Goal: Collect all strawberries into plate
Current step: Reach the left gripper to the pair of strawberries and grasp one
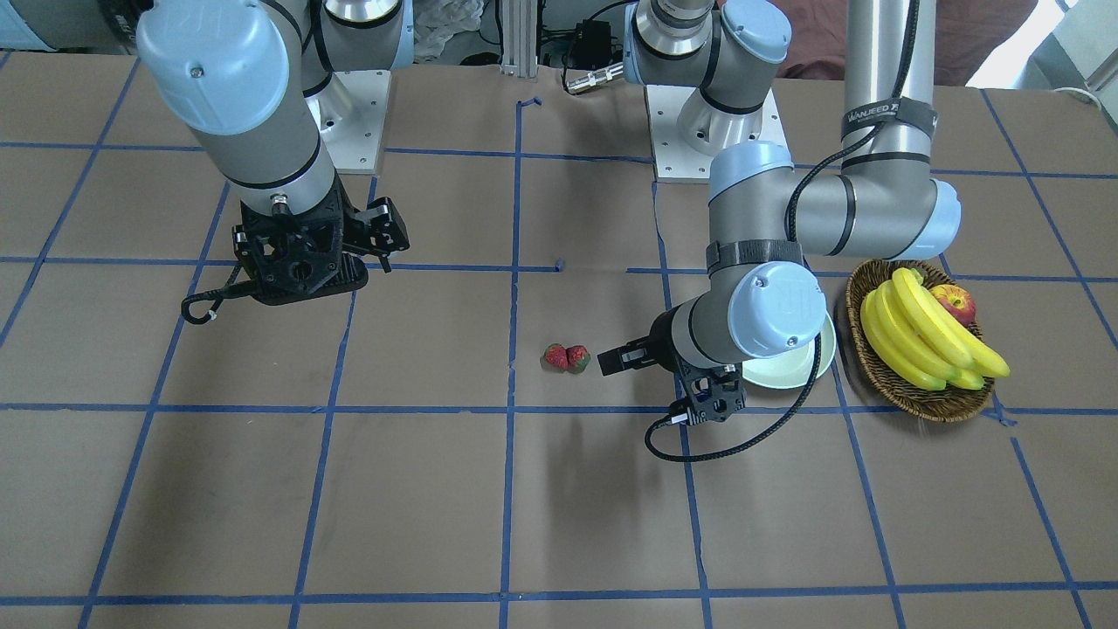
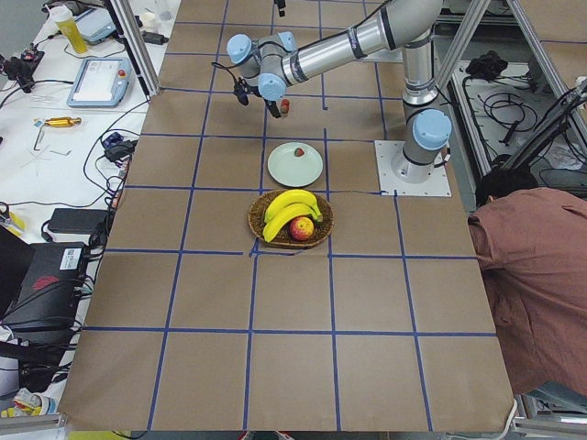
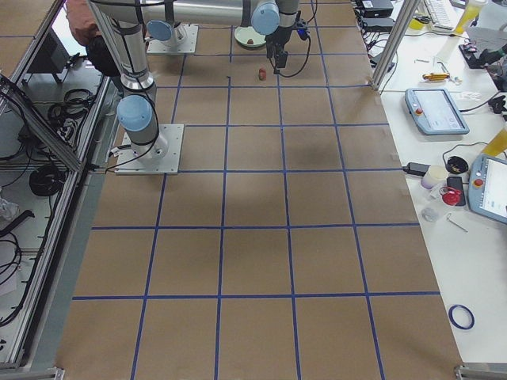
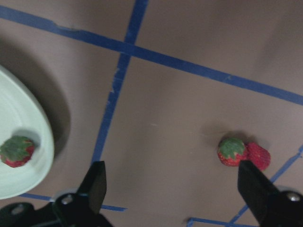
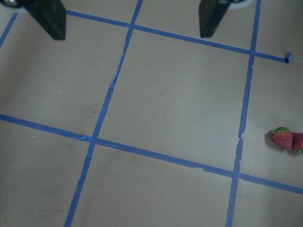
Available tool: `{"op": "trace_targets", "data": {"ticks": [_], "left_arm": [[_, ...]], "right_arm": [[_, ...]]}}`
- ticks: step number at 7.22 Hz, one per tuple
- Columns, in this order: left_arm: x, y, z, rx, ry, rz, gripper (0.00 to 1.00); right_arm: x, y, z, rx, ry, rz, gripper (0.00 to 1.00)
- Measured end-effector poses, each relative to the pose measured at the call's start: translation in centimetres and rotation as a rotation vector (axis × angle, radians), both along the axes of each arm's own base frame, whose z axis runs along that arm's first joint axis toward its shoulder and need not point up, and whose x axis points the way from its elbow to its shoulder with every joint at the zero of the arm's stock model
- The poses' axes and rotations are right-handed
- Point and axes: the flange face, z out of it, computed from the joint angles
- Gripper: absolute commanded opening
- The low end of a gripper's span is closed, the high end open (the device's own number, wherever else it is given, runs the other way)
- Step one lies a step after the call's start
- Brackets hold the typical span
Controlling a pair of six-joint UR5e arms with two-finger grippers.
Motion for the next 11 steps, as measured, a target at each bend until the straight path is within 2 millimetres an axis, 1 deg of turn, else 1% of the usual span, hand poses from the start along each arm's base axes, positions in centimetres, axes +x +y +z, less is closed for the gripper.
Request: {"op": "trace_targets", "data": {"ticks": [2,3,4,5,6,7,8,9,10,11], "left_arm": [[-1.1,0.5,-2.7,0.014,0.05,0.012,0.94],[-1.7,0.7,-3.7,0.03,0.064,0.008,0.91],[-2.4,1.0,-4.4,0.044,0.074,0.001,0.89],[-2.8,1.3,-5.0,0.058,0.078,-0.006,0.79],[-3.1,1.6,-5.5,0.072,0.08,-0.014,0.74],[-3.2,2.0,-6.0,0.083,0.081,-0.021,0.71],[-3.3,2.2,-6.2,0.089,0.081,-0.023,0.71],[-3.3,2.2,-6.4,0.091,0.081,-0.025,0.65],[-3.3,2.2,-6.7,0.091,0.083,-0.028,0.51],[-3.4,2.2,-6.9,0.092,0.084,-0.032,0.23]], "right_arm": [[0.1,0.0,-0.1,0.001,-0.001,0.001,1.0],[0.1,0.0,-0.2,0.001,0.0,0.001,1.0],[0.0,0.1,-0.4,0.001,0.002,0.001,1.0],[0.0,0.1,-0.5,0.001,0.004,0.002,1.0],[0.0,0.1,-0.5,0.001,0.006,0.002,1.0],[0.0,0.1,-0.6,0.001,0.006,0.002,1.0],[0.0,0.1,-0.6,0.002,0.007,0.002,1.0],[0.0,0.1,-0.6,0.002,0.007,0.002,1.0],[0.0,0.1,-0.6,0.002,0.007,0.002,1.0],[0.0,0.1,-0.6,0.002,0.007,0.002,1.0]]}}
